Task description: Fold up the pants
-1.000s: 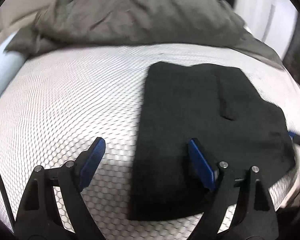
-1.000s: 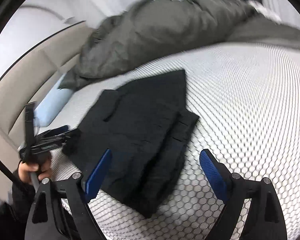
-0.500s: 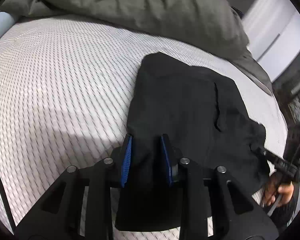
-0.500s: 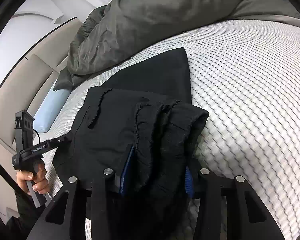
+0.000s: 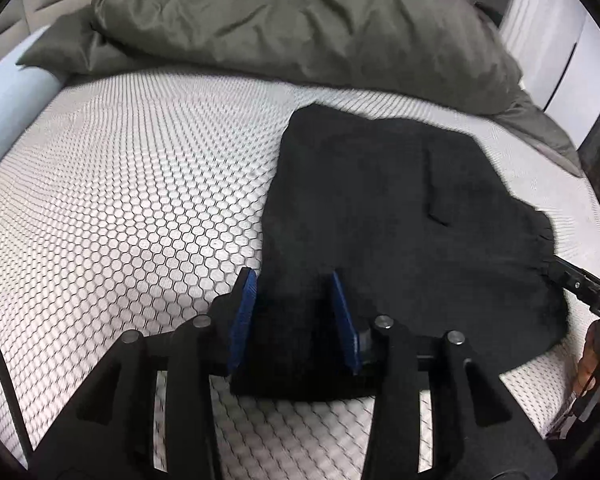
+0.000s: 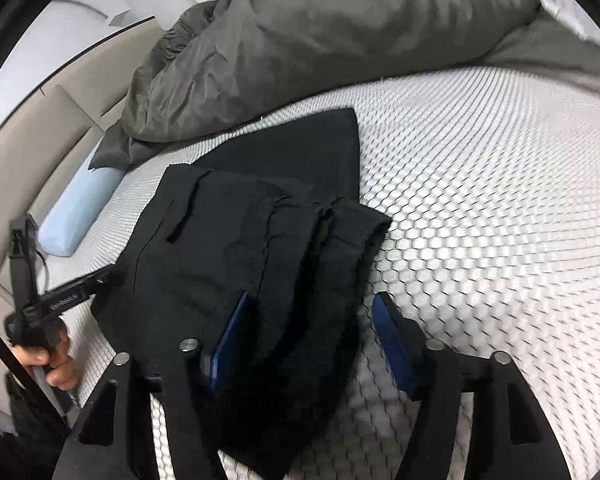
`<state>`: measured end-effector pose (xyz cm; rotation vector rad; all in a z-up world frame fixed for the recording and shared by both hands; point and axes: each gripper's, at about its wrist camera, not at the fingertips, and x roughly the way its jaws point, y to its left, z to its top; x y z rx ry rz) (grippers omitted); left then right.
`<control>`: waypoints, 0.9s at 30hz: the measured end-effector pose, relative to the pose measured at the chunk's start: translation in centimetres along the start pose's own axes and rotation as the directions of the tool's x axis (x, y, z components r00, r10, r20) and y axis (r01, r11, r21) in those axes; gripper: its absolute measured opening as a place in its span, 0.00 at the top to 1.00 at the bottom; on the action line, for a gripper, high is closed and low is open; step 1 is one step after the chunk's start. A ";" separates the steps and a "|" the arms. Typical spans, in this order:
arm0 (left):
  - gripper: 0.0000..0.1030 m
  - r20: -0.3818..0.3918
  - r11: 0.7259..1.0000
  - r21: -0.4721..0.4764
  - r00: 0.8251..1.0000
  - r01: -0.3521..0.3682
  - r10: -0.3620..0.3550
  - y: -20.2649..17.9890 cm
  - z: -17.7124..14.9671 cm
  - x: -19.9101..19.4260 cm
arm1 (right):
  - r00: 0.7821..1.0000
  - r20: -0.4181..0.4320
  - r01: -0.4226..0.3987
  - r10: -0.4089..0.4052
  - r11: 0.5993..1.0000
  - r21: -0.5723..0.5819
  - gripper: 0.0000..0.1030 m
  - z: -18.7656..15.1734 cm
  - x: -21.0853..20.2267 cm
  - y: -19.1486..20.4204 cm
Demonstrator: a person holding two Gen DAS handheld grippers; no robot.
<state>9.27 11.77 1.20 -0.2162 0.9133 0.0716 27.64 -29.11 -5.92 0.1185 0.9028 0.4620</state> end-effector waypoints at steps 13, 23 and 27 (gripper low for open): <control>0.20 0.005 0.972 0.232 0.999 -0.035 0.035 -6.0 -1.0 2.9 | 0.995 -0.003 0.090 -0.097 0.932 -0.352 0.46 -3.6 2.2 7.6; 0.08 0.062 0.986 0.165 0.998 -0.029 0.019 -4.2 0.7 0.5 | 0.997 0.061 0.064 -0.047 0.949 -0.308 0.37 -2.2 -0.4 7.2; 0.08 0.012 0.967 0.236 0.995 -0.098 0.097 -6.8 2.9 3.9 | 0.998 -0.003 0.060 -0.065 0.933 -0.356 0.35 0.2 3.4 10.1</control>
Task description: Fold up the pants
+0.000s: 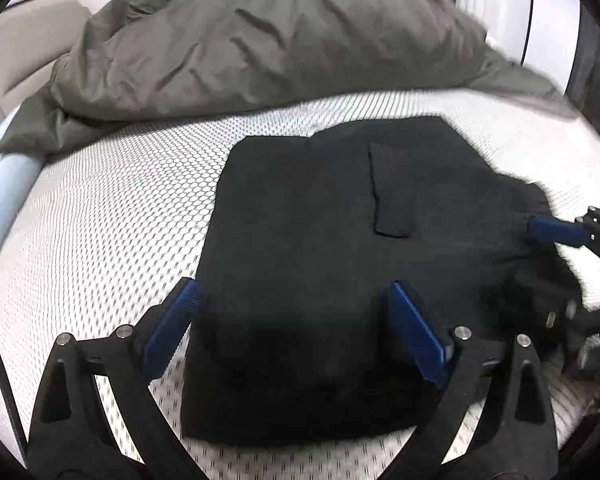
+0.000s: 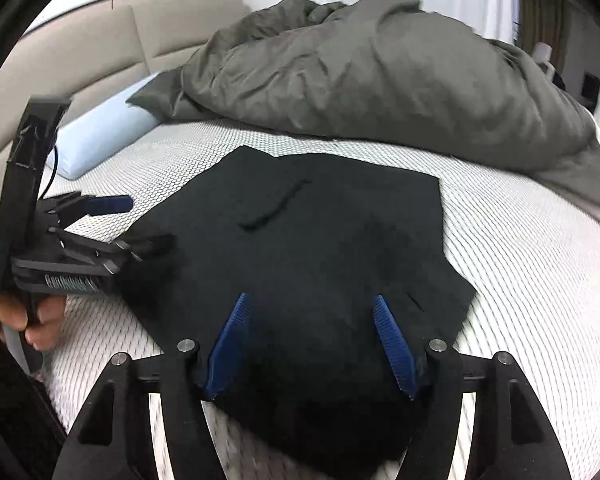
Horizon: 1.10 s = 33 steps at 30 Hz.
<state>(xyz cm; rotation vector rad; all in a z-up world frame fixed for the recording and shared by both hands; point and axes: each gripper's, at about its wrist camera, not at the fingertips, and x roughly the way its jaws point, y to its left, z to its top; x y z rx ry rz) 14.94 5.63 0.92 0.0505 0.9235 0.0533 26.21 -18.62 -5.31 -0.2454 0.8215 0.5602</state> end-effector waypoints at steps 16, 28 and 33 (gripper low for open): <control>0.07 0.017 0.986 -0.161 0.999 0.048 -0.046 3.2 1.4 1.1 | 0.996 0.079 0.048 -0.053 0.997 0.067 0.42 0.0 -2.0 -4.0; 0.07 -0.010 0.985 -0.165 0.999 -0.044 0.043 3.8 0.4 2.1 | 0.997 0.030 0.068 -0.076 0.978 0.198 0.77 0.1 0.8 -7.4; 0.07 0.087 0.987 -0.111 0.988 -0.116 0.125 2.5 -2.9 -1.8 | 0.996 0.068 0.036 -0.055 0.967 0.250 0.16 -1.8 -2.3 -6.8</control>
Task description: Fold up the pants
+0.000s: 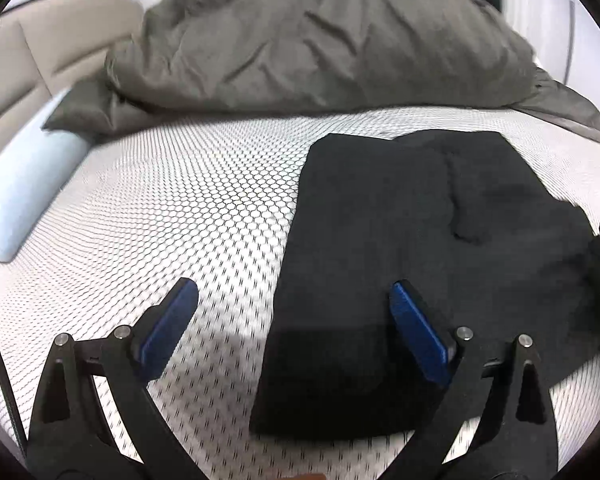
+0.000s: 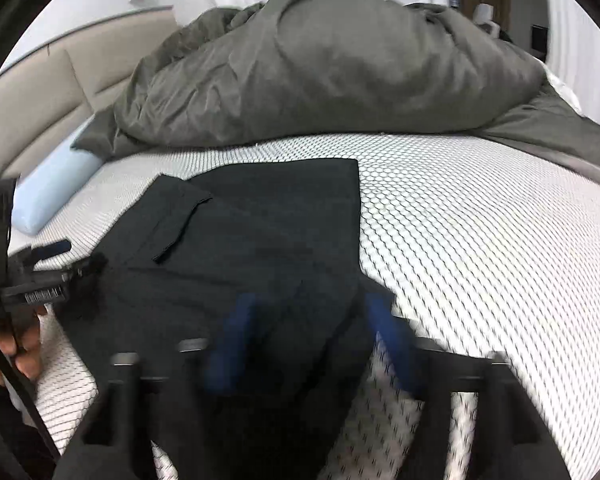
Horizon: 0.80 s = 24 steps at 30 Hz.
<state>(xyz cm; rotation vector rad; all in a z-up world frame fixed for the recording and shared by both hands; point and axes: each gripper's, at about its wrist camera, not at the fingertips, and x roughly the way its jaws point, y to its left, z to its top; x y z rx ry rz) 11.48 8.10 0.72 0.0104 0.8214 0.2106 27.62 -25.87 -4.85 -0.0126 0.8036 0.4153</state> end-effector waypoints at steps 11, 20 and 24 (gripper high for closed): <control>0.01 0.004 0.993 0.119 1.000 -0.018 0.018 -0.4 -4.3 -2.9 | 0.995 -0.076 0.043 -0.064 0.966 -0.255 0.07 -5.7 -0.7 2.9; 0.01 -0.006 0.998 0.060 1.000 -0.015 0.015 0.6 -4.9 -3.0 | 0.999 -0.050 0.008 -0.016 0.988 -0.154 0.07 -6.0 -2.8 1.4; 0.01 0.058 0.998 0.016 0.997 0.053 -0.054 0.5 -5.0 -6.0 | 0.998 0.038 -0.037 0.042 0.992 -0.121 0.07 -6.0 -6.1 1.5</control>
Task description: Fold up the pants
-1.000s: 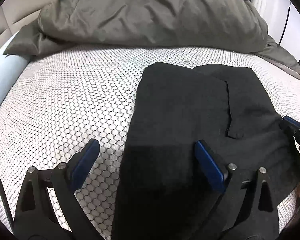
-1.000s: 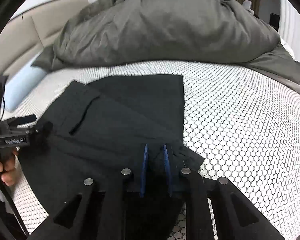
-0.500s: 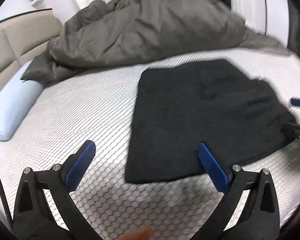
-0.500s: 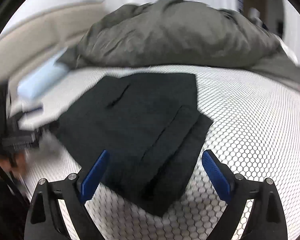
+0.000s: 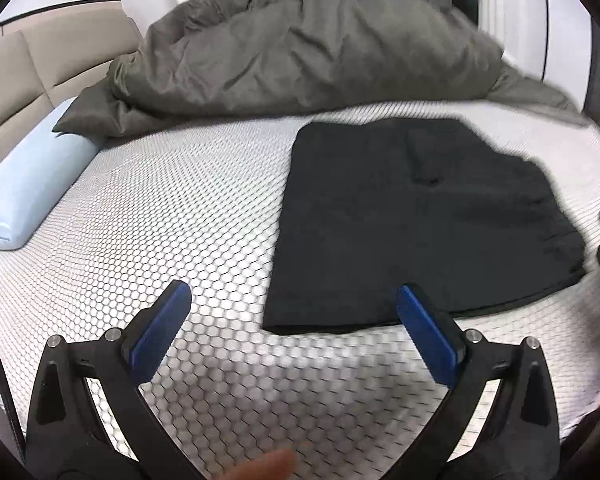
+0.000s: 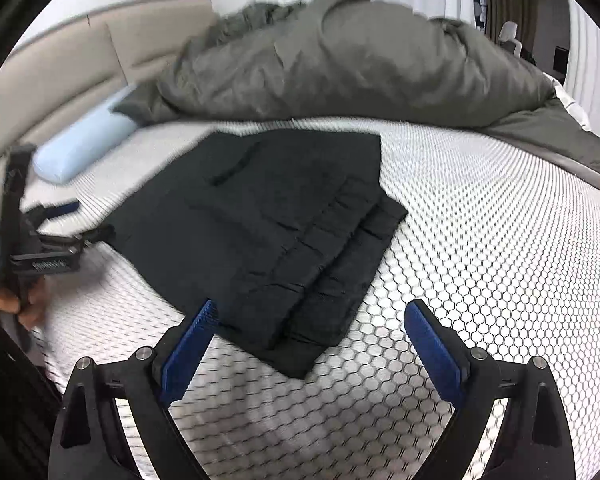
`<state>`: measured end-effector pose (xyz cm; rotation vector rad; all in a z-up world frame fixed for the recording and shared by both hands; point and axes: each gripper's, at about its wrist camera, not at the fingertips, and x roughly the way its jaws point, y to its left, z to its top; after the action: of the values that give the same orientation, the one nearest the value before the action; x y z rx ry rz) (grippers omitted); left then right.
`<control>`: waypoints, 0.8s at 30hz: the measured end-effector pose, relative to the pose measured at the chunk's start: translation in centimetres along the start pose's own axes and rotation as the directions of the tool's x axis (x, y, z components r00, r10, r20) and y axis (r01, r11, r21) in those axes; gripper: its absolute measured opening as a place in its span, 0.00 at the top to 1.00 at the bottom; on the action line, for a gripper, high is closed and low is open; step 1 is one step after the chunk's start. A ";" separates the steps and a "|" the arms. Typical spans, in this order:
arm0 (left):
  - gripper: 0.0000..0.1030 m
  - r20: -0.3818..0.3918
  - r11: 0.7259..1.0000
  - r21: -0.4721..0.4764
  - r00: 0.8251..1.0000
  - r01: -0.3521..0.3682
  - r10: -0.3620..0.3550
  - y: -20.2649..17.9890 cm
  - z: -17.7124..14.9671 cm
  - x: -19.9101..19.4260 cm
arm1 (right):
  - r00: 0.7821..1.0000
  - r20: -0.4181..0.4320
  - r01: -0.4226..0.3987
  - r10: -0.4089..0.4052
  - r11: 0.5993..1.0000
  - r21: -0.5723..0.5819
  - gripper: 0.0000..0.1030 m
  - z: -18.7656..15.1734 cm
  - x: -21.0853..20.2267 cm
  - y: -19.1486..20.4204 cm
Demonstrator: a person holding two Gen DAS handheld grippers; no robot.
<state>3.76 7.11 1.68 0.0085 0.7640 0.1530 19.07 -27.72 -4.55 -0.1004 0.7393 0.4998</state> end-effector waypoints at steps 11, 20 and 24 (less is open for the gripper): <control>0.01 0.145 0.994 -0.021 0.984 0.111 -0.107 -1.3 -0.9 -5.1 | 0.992 0.125 0.019 -0.022 1.000 0.025 0.00 -2.0 -4.3 0.8; 0.01 0.039 0.991 -0.050 0.992 0.124 -0.122 -1.8 -0.2 -2.5 | 0.988 -0.085 -0.109 0.127 0.975 0.193 0.37 -0.4 2.2 -1.6; 0.01 0.035 0.992 -0.025 0.992 0.124 -0.123 -2.7 -0.1 -2.4 | 0.987 -0.096 -0.107 0.130 0.970 0.216 0.63 0.6 4.2 -1.7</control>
<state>2.38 4.11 3.07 -0.0616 0.7269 0.0455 22.84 -27.37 -7.07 0.1161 0.9054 0.5301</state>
